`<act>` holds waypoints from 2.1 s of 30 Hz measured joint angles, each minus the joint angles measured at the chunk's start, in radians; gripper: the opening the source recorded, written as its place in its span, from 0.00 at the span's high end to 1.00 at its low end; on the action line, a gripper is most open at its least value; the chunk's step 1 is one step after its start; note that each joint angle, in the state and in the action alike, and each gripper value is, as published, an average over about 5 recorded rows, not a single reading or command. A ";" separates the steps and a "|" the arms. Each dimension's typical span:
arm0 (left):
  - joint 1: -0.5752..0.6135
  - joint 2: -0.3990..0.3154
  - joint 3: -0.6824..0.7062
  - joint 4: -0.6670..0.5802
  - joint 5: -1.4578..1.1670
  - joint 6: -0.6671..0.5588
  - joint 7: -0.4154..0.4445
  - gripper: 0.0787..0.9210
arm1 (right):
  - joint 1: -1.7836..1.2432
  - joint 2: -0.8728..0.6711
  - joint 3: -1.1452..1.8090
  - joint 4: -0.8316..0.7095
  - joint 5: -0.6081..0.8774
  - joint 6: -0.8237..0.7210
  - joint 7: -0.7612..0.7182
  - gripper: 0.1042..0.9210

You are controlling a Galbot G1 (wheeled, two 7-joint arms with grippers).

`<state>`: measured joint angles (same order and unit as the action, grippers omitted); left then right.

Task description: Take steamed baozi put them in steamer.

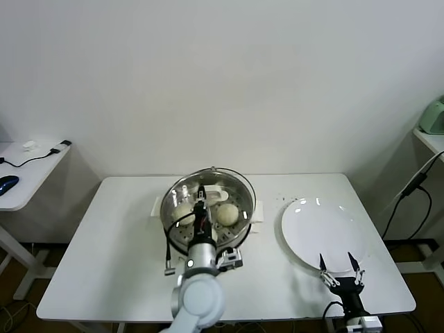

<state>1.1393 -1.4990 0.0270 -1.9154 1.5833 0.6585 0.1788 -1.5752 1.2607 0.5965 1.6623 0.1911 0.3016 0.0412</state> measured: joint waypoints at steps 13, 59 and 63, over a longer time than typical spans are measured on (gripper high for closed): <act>-0.020 -0.003 0.000 0.078 0.029 0.009 -0.012 0.94 | 0.002 0.011 0.005 -0.003 -0.006 0.015 0.005 0.12; 0.100 0.121 -0.075 -0.186 -0.339 -0.137 -0.116 0.12 | 0.039 -0.004 -0.035 0.016 0.011 0.013 0.020 0.12; 0.135 0.125 -0.190 -0.218 -0.582 -0.232 -0.181 0.12 | 0.044 -0.020 -0.041 0.022 0.037 0.033 0.028 0.12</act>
<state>1.2739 -1.3738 -0.1633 -2.1335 1.0013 0.4267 -0.0025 -1.5314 1.2411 0.5556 1.6840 0.2284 0.3347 0.0694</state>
